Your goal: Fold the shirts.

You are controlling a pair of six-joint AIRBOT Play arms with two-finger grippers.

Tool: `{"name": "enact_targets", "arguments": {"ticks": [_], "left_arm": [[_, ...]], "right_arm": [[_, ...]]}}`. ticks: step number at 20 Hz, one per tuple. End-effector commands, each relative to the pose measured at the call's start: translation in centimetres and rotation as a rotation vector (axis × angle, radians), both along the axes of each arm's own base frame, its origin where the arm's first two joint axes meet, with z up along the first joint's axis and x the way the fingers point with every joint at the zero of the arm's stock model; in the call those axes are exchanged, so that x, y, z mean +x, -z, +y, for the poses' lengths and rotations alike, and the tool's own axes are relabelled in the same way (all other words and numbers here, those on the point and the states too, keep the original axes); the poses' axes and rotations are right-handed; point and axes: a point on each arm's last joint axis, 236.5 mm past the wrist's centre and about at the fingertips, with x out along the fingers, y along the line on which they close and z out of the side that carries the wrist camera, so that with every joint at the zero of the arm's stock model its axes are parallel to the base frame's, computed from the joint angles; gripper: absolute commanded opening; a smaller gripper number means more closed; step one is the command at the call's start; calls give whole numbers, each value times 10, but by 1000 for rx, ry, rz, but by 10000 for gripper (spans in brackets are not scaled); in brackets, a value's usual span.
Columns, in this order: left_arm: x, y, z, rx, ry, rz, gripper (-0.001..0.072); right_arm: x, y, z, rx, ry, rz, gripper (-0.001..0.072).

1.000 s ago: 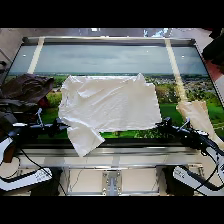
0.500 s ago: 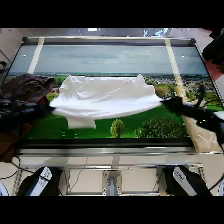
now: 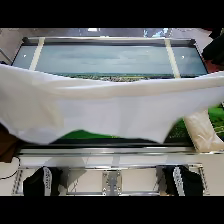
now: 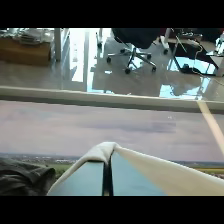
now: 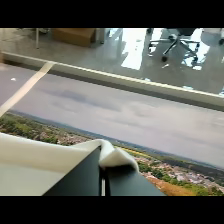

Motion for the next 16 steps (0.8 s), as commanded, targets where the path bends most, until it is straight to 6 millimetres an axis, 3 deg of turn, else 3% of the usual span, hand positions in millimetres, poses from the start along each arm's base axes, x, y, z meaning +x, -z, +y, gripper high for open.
{"name": "enact_targets", "arguments": {"ticks": [1,4,7,8,11,14,16], "left_arm": [[37,17,1,-76,103,184,6],[106,125,-11,-203,273,544,5],[161,255,-15,-59,267,863,6],[178,288,-10,13,244,926,6],[245,366,-1,64,153,936,6],[289,418,3,42,115,901,7],[307,432,6,41,99,868,7]], "right_arm": [[14,1,-28,-12,98,79,16],[81,70,-46,101,30,334,16],[141,169,-60,220,-50,591,16],[157,204,-64,251,-53,663,16],[213,303,-77,316,-6,775,16],[278,361,-87,347,88,756,16],[316,388,-80,336,101,746,16]]}}
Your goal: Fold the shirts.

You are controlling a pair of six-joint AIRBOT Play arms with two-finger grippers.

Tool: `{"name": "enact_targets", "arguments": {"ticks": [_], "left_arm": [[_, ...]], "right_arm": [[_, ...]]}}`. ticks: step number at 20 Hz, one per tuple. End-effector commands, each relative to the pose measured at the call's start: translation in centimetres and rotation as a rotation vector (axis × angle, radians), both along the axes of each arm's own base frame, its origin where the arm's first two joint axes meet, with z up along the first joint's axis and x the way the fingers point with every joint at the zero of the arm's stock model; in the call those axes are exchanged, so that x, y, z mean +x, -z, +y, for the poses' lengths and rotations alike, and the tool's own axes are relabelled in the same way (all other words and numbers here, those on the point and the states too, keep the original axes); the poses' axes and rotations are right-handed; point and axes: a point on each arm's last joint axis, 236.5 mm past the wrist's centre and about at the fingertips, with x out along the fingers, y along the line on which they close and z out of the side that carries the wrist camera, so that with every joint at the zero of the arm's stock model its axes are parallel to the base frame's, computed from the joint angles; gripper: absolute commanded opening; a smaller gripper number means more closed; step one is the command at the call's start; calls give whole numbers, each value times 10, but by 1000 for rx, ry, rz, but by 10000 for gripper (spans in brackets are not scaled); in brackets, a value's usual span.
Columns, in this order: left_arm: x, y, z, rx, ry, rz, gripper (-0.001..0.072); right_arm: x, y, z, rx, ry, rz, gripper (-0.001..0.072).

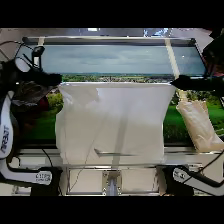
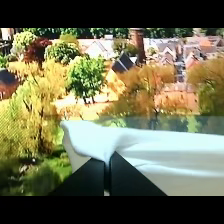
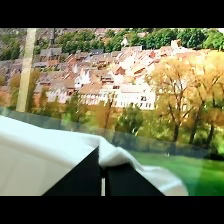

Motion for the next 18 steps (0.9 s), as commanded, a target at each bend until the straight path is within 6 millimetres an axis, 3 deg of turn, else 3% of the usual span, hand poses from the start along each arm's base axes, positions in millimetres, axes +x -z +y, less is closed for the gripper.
{"name": "enact_targets", "arguments": {"ticks": [1,4,6,9,12,18], "left_arm": [[44,39,7,47,-30,-83,7],[46,37,8,51,-31,-93,7],[29,49,14,93,-5,-13,7],[-7,68,33,191,36,154,7],[-36,79,34,182,46,271,7],[-66,105,28,167,60,376,7]], "right_arm": [[66,62,5,-32,50,-9,16],[97,78,28,-23,5,0,16],[95,82,40,-34,-32,13,16],[60,108,28,-143,-78,178,15],[20,124,17,-225,-139,330,16],[-5,157,29,-233,-166,398,16]]}}
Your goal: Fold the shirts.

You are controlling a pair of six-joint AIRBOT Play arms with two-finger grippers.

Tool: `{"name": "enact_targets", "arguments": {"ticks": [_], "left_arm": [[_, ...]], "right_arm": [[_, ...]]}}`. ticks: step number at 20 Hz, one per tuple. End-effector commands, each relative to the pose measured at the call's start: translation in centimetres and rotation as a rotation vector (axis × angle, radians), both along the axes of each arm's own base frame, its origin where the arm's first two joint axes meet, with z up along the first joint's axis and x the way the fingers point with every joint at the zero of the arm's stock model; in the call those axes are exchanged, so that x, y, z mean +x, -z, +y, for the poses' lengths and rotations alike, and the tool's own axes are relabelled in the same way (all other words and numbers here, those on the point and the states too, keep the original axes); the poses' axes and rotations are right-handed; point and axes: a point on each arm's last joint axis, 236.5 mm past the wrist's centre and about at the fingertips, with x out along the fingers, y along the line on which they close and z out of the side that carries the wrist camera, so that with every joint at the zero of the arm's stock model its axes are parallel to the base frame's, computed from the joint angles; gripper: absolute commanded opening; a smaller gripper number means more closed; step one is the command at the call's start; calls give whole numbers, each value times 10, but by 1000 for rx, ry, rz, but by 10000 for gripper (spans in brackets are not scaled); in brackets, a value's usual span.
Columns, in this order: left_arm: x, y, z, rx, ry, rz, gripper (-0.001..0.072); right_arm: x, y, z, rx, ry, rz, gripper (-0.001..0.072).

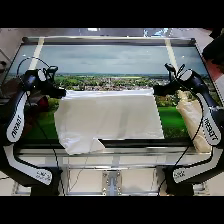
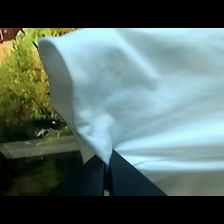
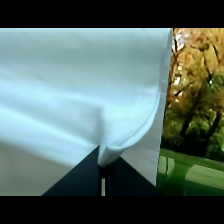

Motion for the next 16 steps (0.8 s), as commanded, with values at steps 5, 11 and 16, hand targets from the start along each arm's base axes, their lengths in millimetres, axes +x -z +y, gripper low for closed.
{"name": "enact_targets", "arguments": {"ticks": [5,11,16], "left_arm": [[-36,20,-4,-14,2,137,20],[-27,-77,-66,-289,19,-63,555],[-133,-128,-30,-265,-130,-160,555]], "right_arm": [[-32,55,17,3,-17,139,31],[-56,-60,13,-9,-138,144,353],[-93,-154,-53,-114,10,-56,353]]}}
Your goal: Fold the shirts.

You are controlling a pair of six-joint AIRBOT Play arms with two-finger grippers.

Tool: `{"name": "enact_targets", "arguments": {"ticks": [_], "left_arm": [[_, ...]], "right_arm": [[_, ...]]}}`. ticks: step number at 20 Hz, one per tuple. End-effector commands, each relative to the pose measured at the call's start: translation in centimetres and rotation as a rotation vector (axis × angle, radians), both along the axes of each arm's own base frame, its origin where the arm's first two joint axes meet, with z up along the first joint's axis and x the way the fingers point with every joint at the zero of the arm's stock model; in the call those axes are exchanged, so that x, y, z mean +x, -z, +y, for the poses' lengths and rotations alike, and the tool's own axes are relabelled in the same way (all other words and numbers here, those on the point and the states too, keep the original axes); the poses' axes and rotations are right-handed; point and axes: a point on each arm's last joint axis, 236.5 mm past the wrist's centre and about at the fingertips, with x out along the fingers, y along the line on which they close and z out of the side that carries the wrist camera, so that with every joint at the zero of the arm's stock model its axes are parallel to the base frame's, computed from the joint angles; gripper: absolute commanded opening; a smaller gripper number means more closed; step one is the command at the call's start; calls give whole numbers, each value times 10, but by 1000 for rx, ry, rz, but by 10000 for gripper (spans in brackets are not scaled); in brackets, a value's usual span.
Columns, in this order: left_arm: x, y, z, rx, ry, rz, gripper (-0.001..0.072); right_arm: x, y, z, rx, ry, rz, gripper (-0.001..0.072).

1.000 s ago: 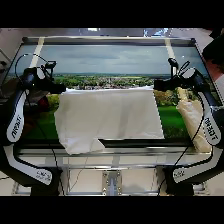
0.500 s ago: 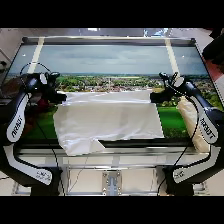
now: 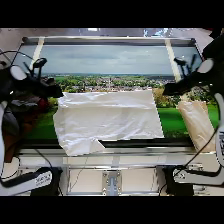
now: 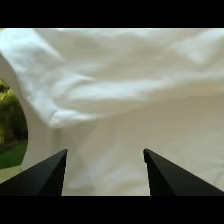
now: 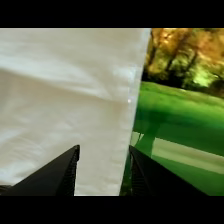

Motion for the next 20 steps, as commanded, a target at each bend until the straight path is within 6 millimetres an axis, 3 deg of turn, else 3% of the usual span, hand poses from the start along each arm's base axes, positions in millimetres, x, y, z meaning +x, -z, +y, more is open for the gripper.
{"name": "enact_targets", "arguments": {"ticks": [1,3,4,6,8,10,12,16,20], "left_arm": [[-100,17,11,-77,-203,80,555],[-181,64,-2,-168,-321,305,555],[-212,76,-18,-238,-338,403,555],[-241,90,-42,-346,-343,499,555],[-258,105,-48,-361,-353,570,554],[-266,112,-51,-371,-358,620,549],[-263,119,-48,-364,-374,624,480],[-259,132,-49,-361,-373,657,481],[-236,146,-57,-375,-383,601,480]], "right_arm": [[-35,-38,-23,15,97,-93,353],[-42,-28,-25,38,143,-121,353],[-42,-26,-27,30,151,-133,353],[-33,-30,-26,43,162,-174,353],[-25,-36,-21,71,171,-210,353],[-22,-40,-19,81,169,-227,353],[-21,-41,-18,88,168,-229,353],[-21,-42,-16,94,168,-230,353],[-21,-43,-11,120,165,-229,353]]}}
